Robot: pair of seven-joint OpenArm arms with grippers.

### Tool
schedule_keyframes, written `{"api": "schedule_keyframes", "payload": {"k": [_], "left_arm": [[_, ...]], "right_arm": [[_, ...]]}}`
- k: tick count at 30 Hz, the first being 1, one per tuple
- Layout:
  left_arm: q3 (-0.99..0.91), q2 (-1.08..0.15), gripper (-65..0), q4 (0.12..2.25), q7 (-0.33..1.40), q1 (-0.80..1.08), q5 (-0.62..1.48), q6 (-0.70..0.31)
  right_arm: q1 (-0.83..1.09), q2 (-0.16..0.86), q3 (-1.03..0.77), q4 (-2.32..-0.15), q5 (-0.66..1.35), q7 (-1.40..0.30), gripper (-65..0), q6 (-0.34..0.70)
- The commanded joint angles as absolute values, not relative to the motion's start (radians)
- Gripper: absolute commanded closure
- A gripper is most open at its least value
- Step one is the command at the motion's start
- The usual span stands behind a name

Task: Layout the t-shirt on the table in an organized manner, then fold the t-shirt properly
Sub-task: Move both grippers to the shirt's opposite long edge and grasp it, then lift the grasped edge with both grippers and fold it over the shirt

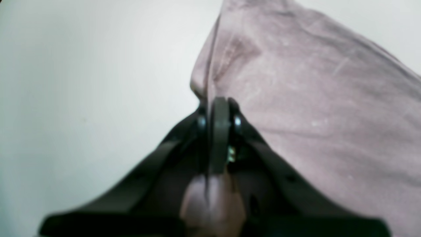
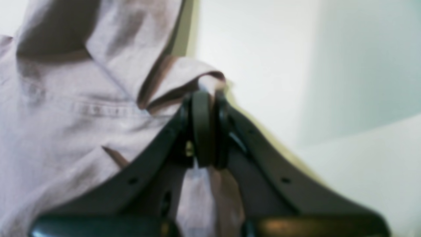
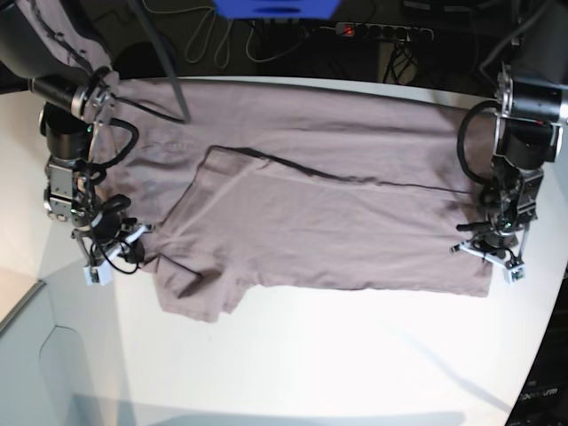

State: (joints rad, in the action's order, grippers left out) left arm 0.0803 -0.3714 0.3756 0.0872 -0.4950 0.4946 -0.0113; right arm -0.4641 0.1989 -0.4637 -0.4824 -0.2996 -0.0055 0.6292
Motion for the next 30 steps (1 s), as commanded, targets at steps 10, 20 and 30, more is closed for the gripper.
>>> {"api": "schedule_keyframes", "payload": {"k": [10,20,30], "left_arm": [[-0.005,-0.392,0.0,0.596,0.111,-0.36,0.526,0.004],[-0.13,-0.389,0.0,0.826,0.114,-0.251,0.524,-0.002],[-0.133,-0.389,0.0,0.831,0.113,-0.251,0.535,-0.004]], "right_arm": [[-0.453,0.197,-0.464,-0.572,-0.309,-0.022,0.0,0.627],[-0.414,0.166,-0.47,-0.719,-0.309,-0.024,0.0,0.628],[-0.269,0.093,-0.472,-1.004,-0.305,-0.024,0.0,0.636]]}}
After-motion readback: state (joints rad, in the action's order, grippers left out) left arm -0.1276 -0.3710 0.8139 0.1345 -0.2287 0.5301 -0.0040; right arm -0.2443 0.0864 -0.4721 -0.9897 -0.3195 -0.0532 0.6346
